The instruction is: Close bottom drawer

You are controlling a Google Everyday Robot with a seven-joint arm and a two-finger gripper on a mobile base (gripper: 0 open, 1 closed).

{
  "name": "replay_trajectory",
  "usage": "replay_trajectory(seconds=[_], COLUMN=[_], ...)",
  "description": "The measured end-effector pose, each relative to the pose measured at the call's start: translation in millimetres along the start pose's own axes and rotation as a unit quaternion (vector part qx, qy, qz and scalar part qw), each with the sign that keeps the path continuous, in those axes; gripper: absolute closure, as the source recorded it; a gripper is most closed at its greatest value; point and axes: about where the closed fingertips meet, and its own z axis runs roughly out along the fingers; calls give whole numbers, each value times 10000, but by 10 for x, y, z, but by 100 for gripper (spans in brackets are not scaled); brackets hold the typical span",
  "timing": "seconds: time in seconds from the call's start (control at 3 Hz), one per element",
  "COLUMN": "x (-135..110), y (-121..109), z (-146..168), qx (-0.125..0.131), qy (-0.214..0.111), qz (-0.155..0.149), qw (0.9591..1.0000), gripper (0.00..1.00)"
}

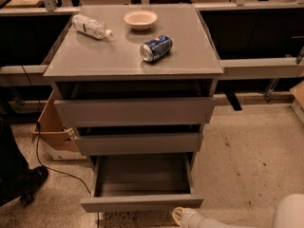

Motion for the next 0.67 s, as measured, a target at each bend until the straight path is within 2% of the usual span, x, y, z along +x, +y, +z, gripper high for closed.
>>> replay_trajectory(seconds=[0.67], x=[23], y=[-326], z=[178], qx=[505], qy=[-118], qz=[-148], qw=[9985], gripper=[100])
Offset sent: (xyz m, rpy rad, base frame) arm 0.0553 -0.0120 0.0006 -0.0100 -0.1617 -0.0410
